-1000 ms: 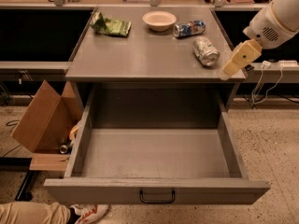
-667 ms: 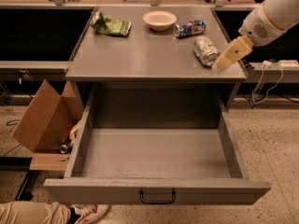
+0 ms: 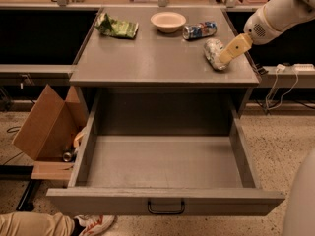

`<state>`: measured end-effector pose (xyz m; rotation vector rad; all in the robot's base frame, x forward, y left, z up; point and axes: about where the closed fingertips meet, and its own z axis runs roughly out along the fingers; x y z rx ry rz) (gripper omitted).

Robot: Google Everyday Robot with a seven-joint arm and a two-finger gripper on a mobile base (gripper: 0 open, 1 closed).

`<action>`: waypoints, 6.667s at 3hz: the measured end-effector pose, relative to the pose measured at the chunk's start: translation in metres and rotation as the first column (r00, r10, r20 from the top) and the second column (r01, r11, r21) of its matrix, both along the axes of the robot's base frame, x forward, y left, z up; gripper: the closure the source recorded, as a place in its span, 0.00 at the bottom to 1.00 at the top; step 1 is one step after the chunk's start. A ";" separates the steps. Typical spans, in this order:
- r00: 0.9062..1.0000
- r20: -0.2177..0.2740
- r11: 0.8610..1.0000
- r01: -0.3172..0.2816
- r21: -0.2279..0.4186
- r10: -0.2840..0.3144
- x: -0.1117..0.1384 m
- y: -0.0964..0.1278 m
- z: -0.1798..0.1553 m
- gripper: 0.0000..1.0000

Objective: Place 7up can into top drawer

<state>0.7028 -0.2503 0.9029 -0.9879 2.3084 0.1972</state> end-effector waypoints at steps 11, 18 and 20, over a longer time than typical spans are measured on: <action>0.969 0.098 0.969 -0.236 0.076 0.228 -0.024 0.028 -0.006 1.00; 0.795 -0.108 0.802 -0.596 0.039 0.597 -0.183 0.102 -0.082 1.00; 0.733 -0.180 0.753 -0.653 0.087 0.656 -0.184 0.124 -0.167 1.00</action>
Offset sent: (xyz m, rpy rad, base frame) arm 0.0467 0.0089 -0.0266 0.0520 -0.0221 -0.1735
